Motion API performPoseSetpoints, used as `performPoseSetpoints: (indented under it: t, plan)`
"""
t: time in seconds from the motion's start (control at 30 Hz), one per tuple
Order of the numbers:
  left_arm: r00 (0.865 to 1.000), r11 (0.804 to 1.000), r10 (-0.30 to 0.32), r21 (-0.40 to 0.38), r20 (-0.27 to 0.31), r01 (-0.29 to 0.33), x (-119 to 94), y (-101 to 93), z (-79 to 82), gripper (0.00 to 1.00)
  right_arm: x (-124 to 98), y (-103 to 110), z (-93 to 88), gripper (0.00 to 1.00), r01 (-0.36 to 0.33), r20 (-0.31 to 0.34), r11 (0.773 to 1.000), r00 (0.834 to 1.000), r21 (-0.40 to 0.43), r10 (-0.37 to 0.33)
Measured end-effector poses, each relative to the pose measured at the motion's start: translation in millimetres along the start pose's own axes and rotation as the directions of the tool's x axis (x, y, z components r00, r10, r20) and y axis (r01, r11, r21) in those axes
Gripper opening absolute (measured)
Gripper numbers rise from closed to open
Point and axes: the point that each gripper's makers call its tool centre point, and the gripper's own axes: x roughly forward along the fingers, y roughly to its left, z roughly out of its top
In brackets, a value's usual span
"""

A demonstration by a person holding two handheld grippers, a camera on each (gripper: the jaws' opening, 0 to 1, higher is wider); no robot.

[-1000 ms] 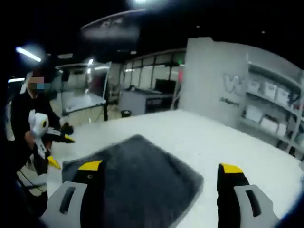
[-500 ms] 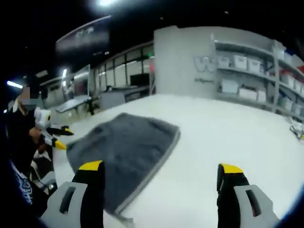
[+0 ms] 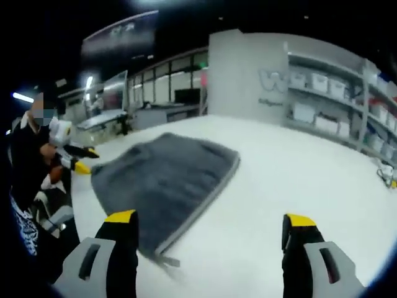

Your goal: Open the folded towel by lifting each exposed corner and separating the folded layers until the towel lies flat within the target outline without major curled edges

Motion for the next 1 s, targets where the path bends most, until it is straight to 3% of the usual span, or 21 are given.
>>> performPoseSetpoints:
  t: [0.1,0.23,0.4,0.47,0.53,0.63,0.87,1.0]
  plan:
    - [1.0,1.0,-0.005,-0.006,0.015,0.006,-1,0.6,2.8,0.65,-1,5,-2.7,0.97,-0.004,0.004,1.0,1.0,0.001,0.004]
    - [1.0,1.0,0.001,0.001,0.017,-0.001,1,5.9,-0.2,0.74,-5,13,-3.9,0.97,-0.01,0.017,1.0,1.0,-0.006,0.01]
    - [0.996,0.999,0.044,-0.017,0.075,-0.043,-1,15.2,7.5,1.0,-9,16,-5.1,1.0,-0.003,0.031,1.0,1.0,-0.011,0.004]
    - [0.99,0.996,0.09,-0.014,0.11,-0.09,-4,23.5,13.2,1.0,-12,13,-4.3,1.0,0.002,0.039,1.0,0.999,-0.005,-0.002]
    - [0.985,0.991,0.135,-0.018,0.105,-0.134,-6,32.5,12.5,1.0,-14,7,-2.6,1.0,0.029,0.056,1.0,0.998,0.003,-0.029]
    - [0.981,0.988,0.156,-0.013,0.112,-0.156,-10,36.2,14.6,1.0,-17,4,-3.3,1.0,0.038,0.059,0.999,0.998,0.006,-0.038]
    - [0.978,0.99,0.143,-0.044,0.154,-0.138,-16,37.6,25.8,1.0,-19,3,-6.1,1.0,0.04,0.059,0.999,0.997,0.003,-0.041]
    - [0.987,0.995,0.098,-0.024,0.129,-0.096,-10,30.6,20.8,1.0,-17,6,-10.7,1.0,0.029,0.049,1.0,0.998,0.001,-0.029]
